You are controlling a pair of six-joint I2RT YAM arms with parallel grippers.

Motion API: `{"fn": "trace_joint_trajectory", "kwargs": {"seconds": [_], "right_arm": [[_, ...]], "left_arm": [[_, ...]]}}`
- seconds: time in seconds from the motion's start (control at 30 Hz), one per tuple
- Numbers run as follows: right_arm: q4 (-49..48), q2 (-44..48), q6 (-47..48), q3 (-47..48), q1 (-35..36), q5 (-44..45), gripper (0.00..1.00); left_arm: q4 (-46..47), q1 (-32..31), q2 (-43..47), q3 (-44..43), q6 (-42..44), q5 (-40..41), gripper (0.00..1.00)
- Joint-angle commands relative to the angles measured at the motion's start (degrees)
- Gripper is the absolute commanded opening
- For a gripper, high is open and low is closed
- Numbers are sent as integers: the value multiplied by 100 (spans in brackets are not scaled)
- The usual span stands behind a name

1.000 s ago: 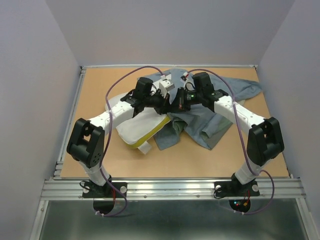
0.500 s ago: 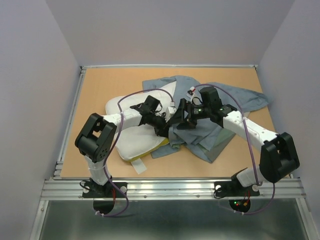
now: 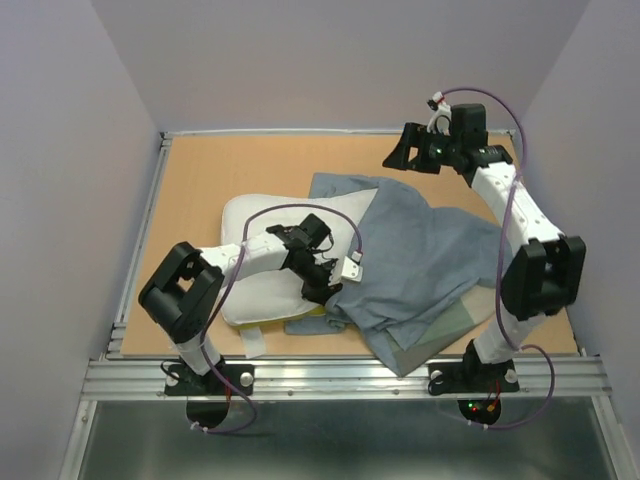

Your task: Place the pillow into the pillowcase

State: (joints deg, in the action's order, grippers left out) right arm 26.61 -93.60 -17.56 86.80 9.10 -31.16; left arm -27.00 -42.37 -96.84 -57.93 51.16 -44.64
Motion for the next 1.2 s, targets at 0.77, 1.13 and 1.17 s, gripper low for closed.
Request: {"fn": "trace_joint_trajectory", "kwargs": {"seconds": [0.77, 1.13, 1.17], "right_arm": [[318, -4562, 1941, 3484, 65, 14, 72], [301, -4237, 2160, 3141, 109, -66, 61], [301, -4228, 2161, 3115, 118, -66, 60]], "left_arm": [[-384, 1908, -274, -2469, -203, 974, 68], [900, 792, 666, -1536, -1046, 2871, 70], [759, 818, 675, -1676, -872, 2960, 70]]}}
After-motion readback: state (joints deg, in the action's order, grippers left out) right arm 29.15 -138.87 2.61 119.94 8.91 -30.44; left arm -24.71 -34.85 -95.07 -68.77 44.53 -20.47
